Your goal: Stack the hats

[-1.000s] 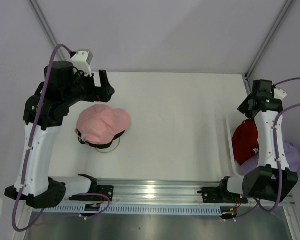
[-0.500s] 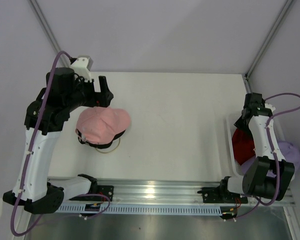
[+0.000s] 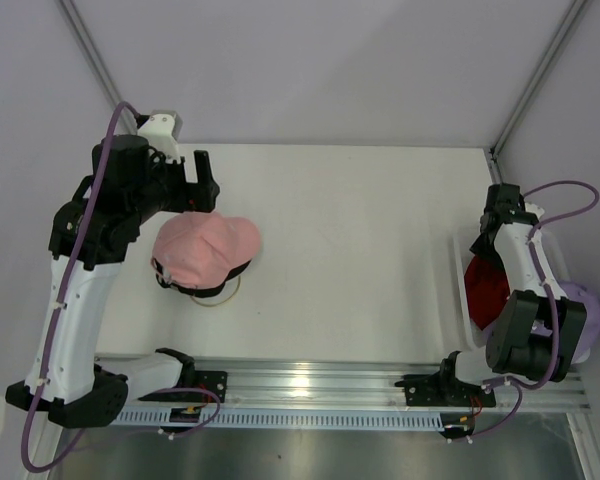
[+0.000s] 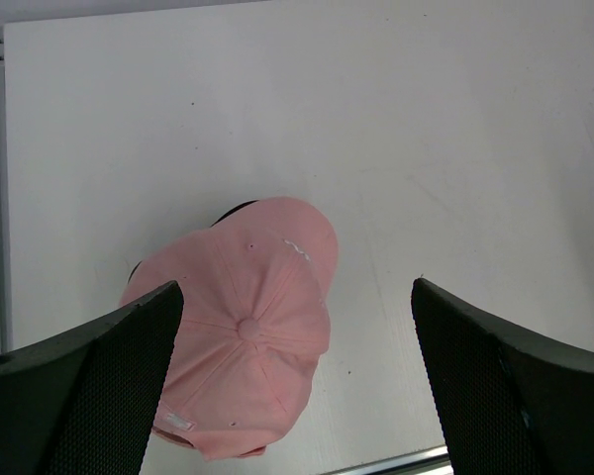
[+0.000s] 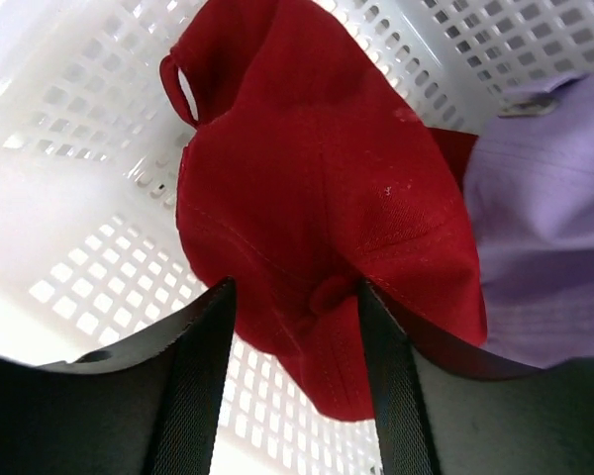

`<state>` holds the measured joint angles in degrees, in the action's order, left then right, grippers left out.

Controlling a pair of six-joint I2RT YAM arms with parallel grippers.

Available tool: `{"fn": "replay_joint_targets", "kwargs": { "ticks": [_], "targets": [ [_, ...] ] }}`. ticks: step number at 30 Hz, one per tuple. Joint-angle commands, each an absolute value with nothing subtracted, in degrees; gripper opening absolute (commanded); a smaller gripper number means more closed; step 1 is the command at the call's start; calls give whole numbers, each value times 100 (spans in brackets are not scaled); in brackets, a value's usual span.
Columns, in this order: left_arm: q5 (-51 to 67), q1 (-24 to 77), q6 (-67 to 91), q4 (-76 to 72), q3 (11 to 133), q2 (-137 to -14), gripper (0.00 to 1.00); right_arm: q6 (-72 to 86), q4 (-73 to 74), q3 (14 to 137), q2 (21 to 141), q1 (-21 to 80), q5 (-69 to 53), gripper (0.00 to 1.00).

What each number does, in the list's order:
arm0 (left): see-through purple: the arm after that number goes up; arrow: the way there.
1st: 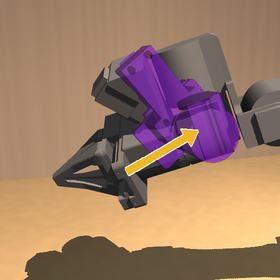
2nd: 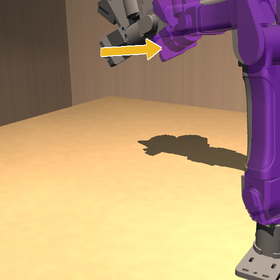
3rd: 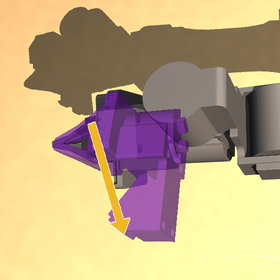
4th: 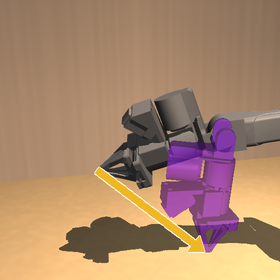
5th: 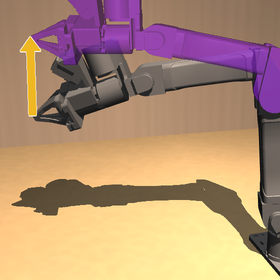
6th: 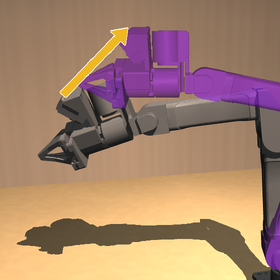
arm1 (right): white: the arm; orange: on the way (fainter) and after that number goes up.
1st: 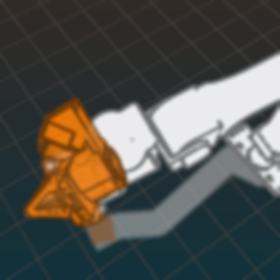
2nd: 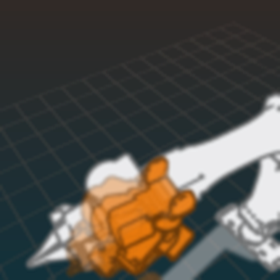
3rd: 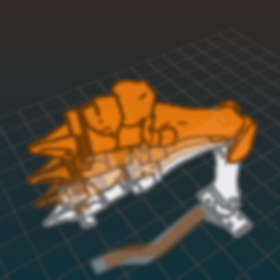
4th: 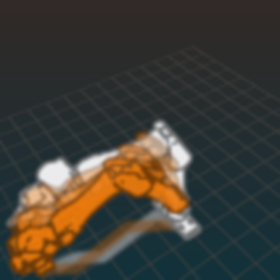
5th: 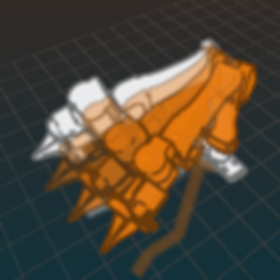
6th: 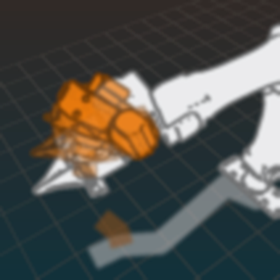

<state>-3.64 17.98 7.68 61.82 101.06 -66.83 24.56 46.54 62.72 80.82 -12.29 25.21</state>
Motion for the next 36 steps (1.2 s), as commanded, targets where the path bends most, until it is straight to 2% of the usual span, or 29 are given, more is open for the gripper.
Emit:
{"fn": "replay_joint_targets", "kwargs": {
  "ticks": [1, 4, 5, 7, 8, 14, 22, 26, 33, 36],
  "targets": [
    [-527, 1828, 607, 5994, 10195, -6548, 99, 2338, 4298, 6355, 8209, -1274, 2619, 53],
    [-562, 1828, 607, 5985, 10178, -6504, 100, 2277, 4210, 6319, 8156, -1292, 2575, 32],
    [-562, 1828, 606, 5985, 10186, -6487, 100, 2250, 4210, 6337, 8130, -1292, 2566, 16],
    [-562, 1828, 624, 5959, 10169, -6478, 99, 2206, 4280, 6477, 8025, -1292, 2532, 2],
    [-554, 1828, 624, 5950, 10152, -6460, 100, 2145, 4393, 6556, 7972, -1292, 2514, 0],
    [-440, 1828, 650, 5968, 10239, -6460, 100, 1461, 4737, 7487, 7331, -1292, 1804, 0],
    [-44, 1828, 764, 5950, 10274, -6495, 99, 836, 4623, 8085, 6513, -1301, -885, 0],
    [430, 1828, 835, 5880, 10248, -6504, 100, 703, 4614, 8559, 6486, -1301, -1888, 0],
    [1440, 1828, 1203, 5546, 10475, -6662, 100, 1037, 3886, 8912, 6644, -1257, -4425, 0],
    [1661, 1828, 1353, 5572, 10721, -6881, 99, 1116, 3437, 8903, 6776, -889, -4798, 0]
  ]
}}
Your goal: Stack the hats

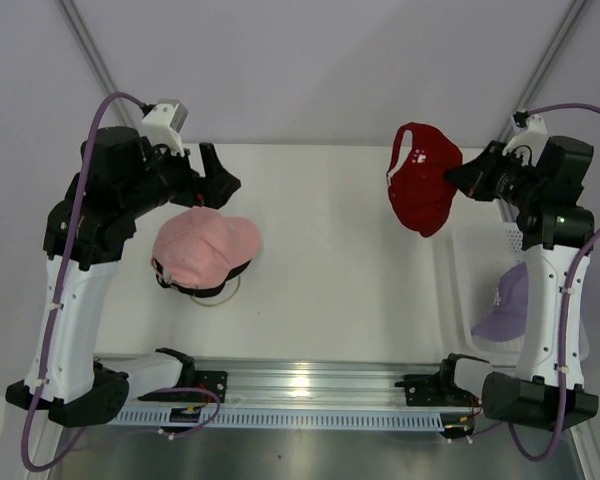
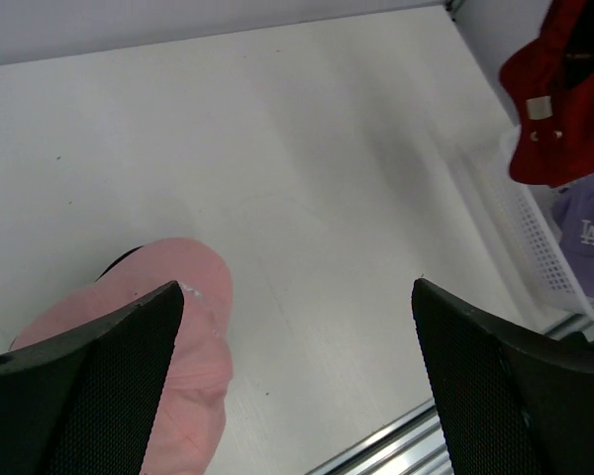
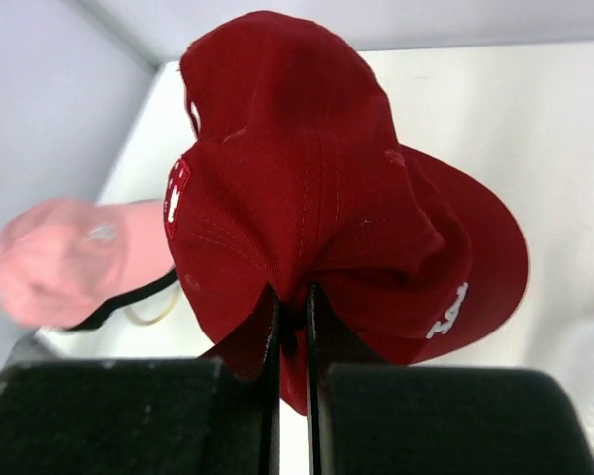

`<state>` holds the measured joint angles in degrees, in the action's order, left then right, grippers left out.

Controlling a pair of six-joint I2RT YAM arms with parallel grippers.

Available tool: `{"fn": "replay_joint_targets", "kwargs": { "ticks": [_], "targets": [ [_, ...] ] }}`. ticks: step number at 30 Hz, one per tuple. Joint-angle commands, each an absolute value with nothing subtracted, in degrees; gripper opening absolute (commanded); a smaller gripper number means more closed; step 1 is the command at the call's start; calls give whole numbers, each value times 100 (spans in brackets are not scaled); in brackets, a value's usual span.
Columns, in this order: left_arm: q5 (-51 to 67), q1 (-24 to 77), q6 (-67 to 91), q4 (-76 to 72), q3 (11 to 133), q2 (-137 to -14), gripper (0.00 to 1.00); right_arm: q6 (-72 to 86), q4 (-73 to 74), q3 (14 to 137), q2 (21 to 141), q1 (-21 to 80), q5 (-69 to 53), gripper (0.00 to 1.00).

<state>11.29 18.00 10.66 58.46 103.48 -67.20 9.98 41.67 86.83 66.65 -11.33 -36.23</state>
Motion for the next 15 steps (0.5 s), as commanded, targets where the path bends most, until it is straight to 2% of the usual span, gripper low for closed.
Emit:
{"fn": "replay_joint_targets", "kwargs": {
  "ticks": [1, 5, 7, 9, 15],
  "targets": [
    [1766, 1828, 1397, 5581, 10818, -6934, 100, 1116, 3306, 8929, 6933, -731, -4781, 0],
    [2030, 1872, 1687, 5424, 10575, -7022, 100, 1292, 2831, 9043, 7548, 584, -4562, 0],
    [1952, 1977, 1810, 5186, 10320, -7005, 100, 1178, 2943, 9410, 8065, 1009, -4054, 0],
    [1549, 2074, 1941, 5116, 10275, -7049, 100, 1134, 3084, 9737, 8409, 1563, -3403, 0],
    [-156, 2347, 2232, 5467, 10030, -7593, 97, 1653, 2444, 10352, 9210, 2169, -3271, 0]
  ]
}}
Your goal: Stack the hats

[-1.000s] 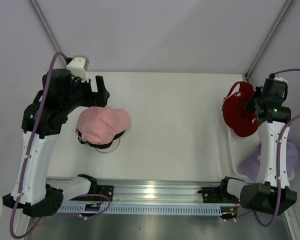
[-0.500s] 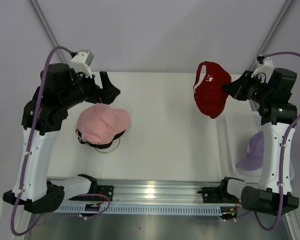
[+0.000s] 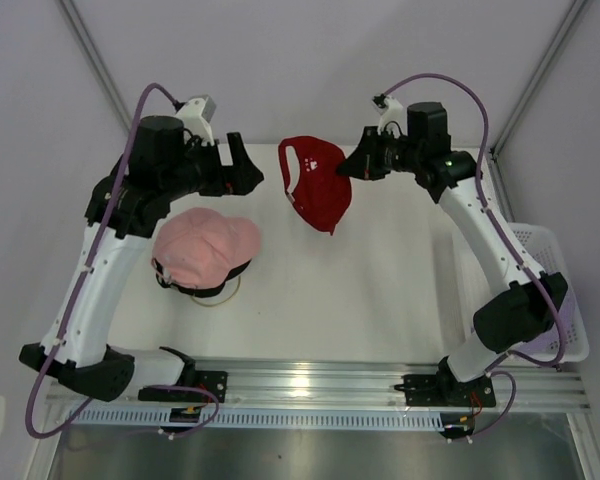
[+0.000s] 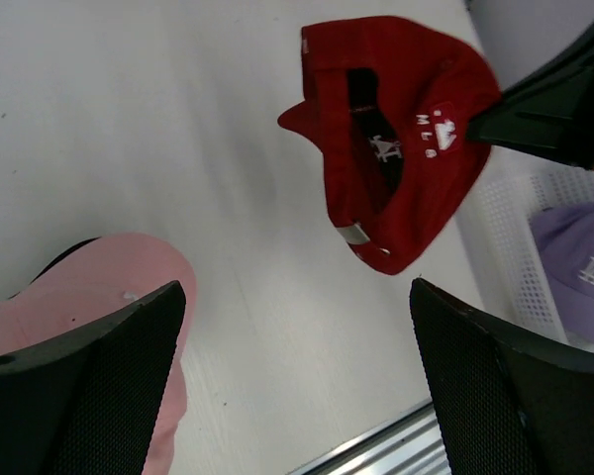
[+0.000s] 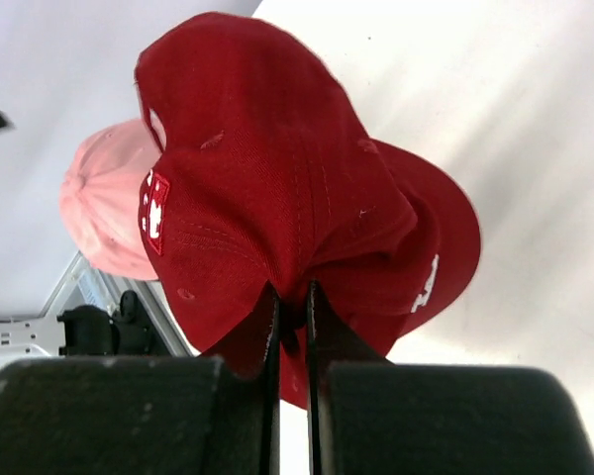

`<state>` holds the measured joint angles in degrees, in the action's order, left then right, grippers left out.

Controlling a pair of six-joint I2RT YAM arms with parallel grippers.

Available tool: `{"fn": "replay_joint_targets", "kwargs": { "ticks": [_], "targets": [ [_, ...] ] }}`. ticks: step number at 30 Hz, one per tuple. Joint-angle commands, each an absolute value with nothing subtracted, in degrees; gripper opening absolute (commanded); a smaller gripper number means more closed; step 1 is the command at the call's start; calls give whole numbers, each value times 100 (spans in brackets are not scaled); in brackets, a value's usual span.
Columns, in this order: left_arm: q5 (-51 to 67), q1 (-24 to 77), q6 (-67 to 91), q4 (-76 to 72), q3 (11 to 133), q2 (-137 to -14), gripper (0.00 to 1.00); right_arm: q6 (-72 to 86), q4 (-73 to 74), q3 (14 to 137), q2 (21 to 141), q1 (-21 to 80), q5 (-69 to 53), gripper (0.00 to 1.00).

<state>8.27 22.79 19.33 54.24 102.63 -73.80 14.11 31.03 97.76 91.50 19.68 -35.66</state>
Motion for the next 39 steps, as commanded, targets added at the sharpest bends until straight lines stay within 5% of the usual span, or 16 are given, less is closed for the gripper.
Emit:
{"fn": "replay_joint_targets", "kwargs": {
  "ticks": [1, 15, 20, 28, 33, 39],
  "targets": [
    [-202, 2347, 2250, 5336, 9959, -7611, 96, 1618, 2461, 10467, 9298, 2249, -3270, 0],
    [114, 2364, 2382, 4588, 9809, -8050, 94, 1634, 2277, 10820, 9747, 2865, -3805, 0],
    [-614, 2364, 2259, 4404, 9633, -8226, 94, 1503, 2215, 10776, 9615, 3023, -3938, 0],
    [-660, 2286, 2109, 3702, 9343, -7859, 85, 1301, 2364, 10653, 9545, 3032, -4104, 0],
    [-169, 2241, 2197, 3612, 9334, -7831, 58, 1362, 2259, 10626, 9545, 3041, -4166, 0],
    [-165, 2241, 2767, 4200, 9422, -7744, 11, 1818, 1601, 10503, 9641, 3067, -4509, 0]
  ]
}}
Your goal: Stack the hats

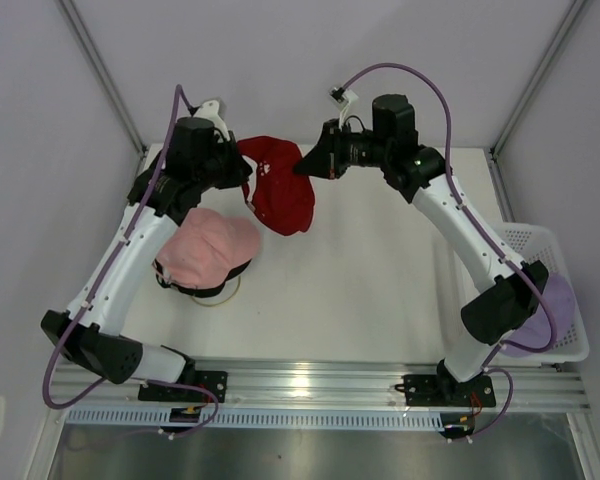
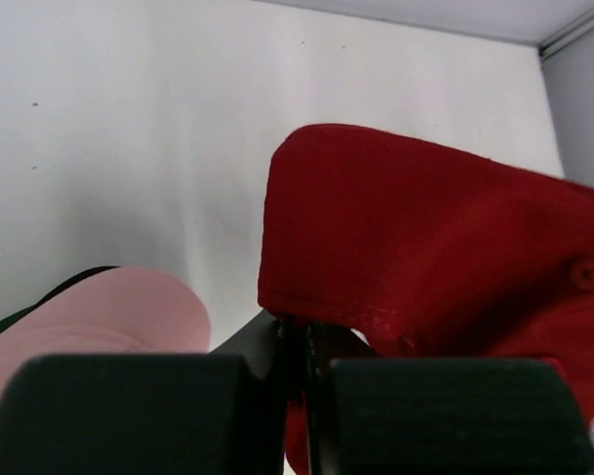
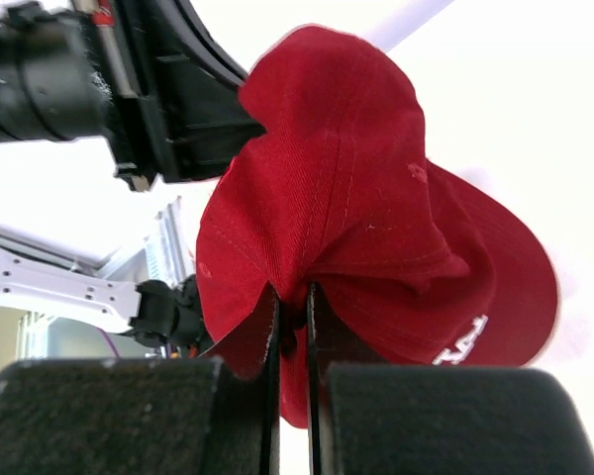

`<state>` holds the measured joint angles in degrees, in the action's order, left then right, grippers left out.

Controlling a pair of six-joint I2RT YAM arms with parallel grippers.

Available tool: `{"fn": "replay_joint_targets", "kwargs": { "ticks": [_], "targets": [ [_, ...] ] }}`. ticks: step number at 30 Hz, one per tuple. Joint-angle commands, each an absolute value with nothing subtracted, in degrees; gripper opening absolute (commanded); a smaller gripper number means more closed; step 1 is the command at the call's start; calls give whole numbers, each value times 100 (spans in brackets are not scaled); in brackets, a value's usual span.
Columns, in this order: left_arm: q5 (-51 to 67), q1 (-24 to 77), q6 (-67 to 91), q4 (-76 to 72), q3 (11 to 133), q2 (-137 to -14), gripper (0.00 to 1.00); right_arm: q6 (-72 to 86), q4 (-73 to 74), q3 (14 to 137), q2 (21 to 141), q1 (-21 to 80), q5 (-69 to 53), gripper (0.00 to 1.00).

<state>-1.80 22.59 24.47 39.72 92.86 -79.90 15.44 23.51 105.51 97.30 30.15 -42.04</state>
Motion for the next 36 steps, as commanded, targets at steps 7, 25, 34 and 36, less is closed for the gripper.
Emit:
{"fn": "replay_joint_targets", "kwargs": {
  "ticks": [7, 25, 34, 36],
  "targets": [
    [-1370, 2233, 3655, 5350, 8772, -6287, 1, 1468, 2109, 11257, 10413, 3471, -4315, 0],
    [-975, 176, 3895, 6469, 6566, -4623, 2, 1327, 2997, 13439, 11988, 3999, -4500, 0],
    [-571, -817, 3454, 6293, 6714, -4694, 4, 1397, 2996, 13886, 12234, 4298, -4649, 2],
    [-492, -949, 3419, 6363, 6881, -4702, 6, 1458, 2971, 14035, 12226, 4315, -4693, 2]
  ]
}}
